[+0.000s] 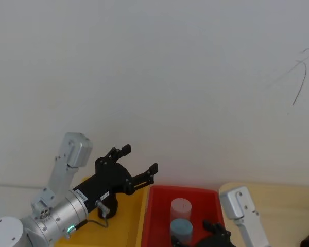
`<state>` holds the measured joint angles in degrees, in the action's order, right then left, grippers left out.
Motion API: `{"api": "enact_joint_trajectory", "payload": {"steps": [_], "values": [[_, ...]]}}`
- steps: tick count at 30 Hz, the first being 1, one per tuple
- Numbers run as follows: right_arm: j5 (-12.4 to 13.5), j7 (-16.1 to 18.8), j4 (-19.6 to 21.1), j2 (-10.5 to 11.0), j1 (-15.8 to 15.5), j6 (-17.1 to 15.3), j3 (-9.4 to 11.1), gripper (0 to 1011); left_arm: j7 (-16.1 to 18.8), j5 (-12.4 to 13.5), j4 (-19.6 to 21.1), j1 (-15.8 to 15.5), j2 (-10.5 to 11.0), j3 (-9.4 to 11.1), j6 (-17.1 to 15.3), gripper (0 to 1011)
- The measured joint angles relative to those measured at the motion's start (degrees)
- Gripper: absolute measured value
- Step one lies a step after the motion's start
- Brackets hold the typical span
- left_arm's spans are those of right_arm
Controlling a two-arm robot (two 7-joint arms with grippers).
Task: Pick up the garbage bag with the one hand and transfer it to the other hand.
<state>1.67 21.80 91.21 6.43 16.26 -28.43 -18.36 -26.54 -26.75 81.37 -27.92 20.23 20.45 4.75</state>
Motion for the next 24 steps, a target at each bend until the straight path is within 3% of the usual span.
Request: {"api": "enact_joint_trajectory", "payload": {"steps": [11, 24], "values": [[-1.44, -1.96, -4.64, -0.93, 2.02, 1.75, -1.89, 1001, 0.18, 0.05, 0.19, 0.13, 0.08, -0.07, -0.06, 1002], [-2.08, -4.12, -10.58, -2.39, 5.24, 2.95, -2.73, 1001, 0.26, 0.09, 0.25, 0.20, 0.14, -0.09, -0.08, 1002]]}}
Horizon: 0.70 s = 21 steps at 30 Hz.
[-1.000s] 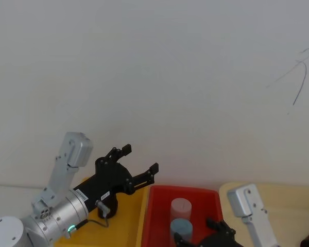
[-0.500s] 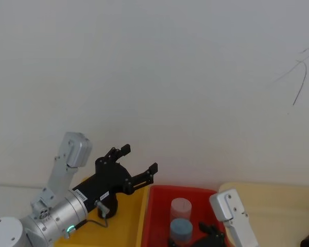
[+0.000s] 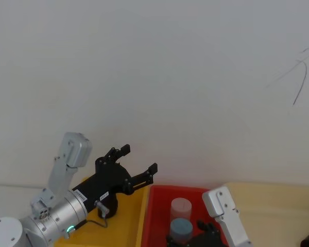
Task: Pick up the garbage bag with the one hand and transfer it to the other hand.
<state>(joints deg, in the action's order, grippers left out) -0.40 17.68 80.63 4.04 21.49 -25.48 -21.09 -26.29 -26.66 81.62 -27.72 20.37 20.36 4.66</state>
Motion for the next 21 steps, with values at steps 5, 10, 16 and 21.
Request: {"api": "enact_joint_trajectory", "payload": {"steps": [5, 10, 16, 21], "values": [[-0.15, -0.68, -2.60, -0.55, 1.42, 0.41, -0.19, 1001, 0.02, 0.00, 0.02, 0.02, 0.00, 0.00, 0.00, 1001], [-0.31, -1.20, -4.85, -1.08, 2.62, 0.65, -0.28, 1001, 0.03, 0.00, 0.03, 0.02, 0.00, 0.00, 0.00, 1002], [-0.55, -1.73, -7.38, -1.76, 3.98, 0.82, -0.25, 1001, 0.03, -0.01, 0.03, 0.02, 0.01, 0.01, 0.00, 1002], [-0.83, -2.17, -9.26, -2.32, 4.99, 0.87, -0.10, 992, 0.02, -0.01, 0.03, 0.02, 0.01, 0.00, 0.01, 1001]]}}
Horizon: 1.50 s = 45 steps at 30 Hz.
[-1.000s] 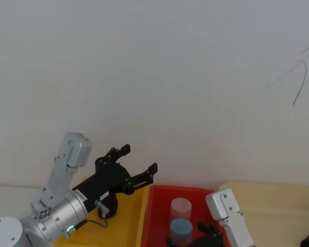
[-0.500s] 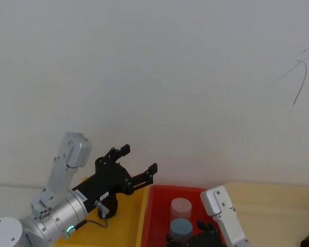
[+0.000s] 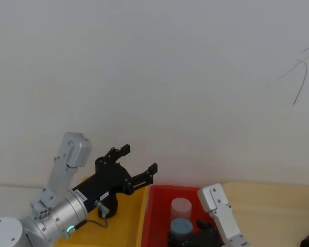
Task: Pick up the garbage bag with the one hand and transfer it to the other hand.
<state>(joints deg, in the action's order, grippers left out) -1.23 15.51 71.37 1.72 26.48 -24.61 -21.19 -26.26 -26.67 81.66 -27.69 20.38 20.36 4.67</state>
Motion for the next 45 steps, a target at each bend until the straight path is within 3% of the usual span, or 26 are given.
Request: {"api": "enact_joint_trajectory", "payload": {"steps": [13, 22, 33, 45], "values": [[-0.14, -0.54, -2.24, -0.89, 1.23, 0.08, 0.68, 666, 0.00, 0.00, 0.00, 0.00, 0.00, 0.00, 0.00, 1002], [0.21, -0.55, -1.80, -0.89, 1.31, -0.35, 1.27, 666, 0.00, 0.00, 0.00, 0.00, 0.00, 0.00, 0.00, 1001], [2.43, 0.03, 2.49, -0.12, 1.05, -1.70, 3.53, 666, 0.00, 0.00, 0.00, 0.00, -0.01, 0.01, 0.00, 1001], [4.87, -1.77, 5.57, 0.62, 2.19, -1.95, 8.30, 666, 0.00, 0.00, -0.01, -0.01, -0.01, 0.01, 0.00, 1002]]}}
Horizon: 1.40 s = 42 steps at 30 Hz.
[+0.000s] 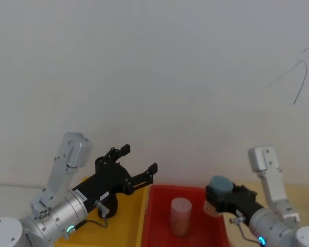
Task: Pick up the garbage bag with the one hand and transfer it to the other hand.
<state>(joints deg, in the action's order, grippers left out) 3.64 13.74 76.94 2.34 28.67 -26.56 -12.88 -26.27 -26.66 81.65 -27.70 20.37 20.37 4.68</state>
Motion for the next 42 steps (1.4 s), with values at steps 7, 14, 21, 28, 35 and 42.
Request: {"api": "enact_joint_trajectory", "payload": {"steps": [7, 14, 21, 28, 35, 42], "values": [[0.31, -2.55, -1.07, 0.31, 1.58, 1.23, 2.63, 666, 0.00, 0.00, 0.00, 0.00, 0.00, 0.00, 0.00, 1001], [-0.19, -6.02, -3.80, 0.40, 3.41, 2.92, 4.86, 666, 0.00, 0.00, 0.00, 0.00, 0.00, 0.00, 0.00, 1002], [-1.35, -9.66, -7.27, 0.43, 4.97, 4.58, 6.70, 793, 0.00, 0.00, 0.00, 0.00, 0.00, 0.00, 0.00, 1002], [-1.89, -11.33, -9.07, 0.63, 5.61, 5.26, 8.25, 990, 0.00, 0.00, 0.00, 0.00, 0.00, 0.00, 0.00, 1001], [-1.39, -10.52, -6.88, 0.79, 4.36, 5.23, 9.19, 1001, 0.00, 0.00, 0.00, 0.00, 0.00, 0.00, 0.00, 1001], [-0.01, -7.95, -1.76, 1.11, 1.48, 4.37, 9.38, 1001, 0.00, 0.00, 0.00, 0.00, 0.00, 0.00, 0.00, 1001]]}}
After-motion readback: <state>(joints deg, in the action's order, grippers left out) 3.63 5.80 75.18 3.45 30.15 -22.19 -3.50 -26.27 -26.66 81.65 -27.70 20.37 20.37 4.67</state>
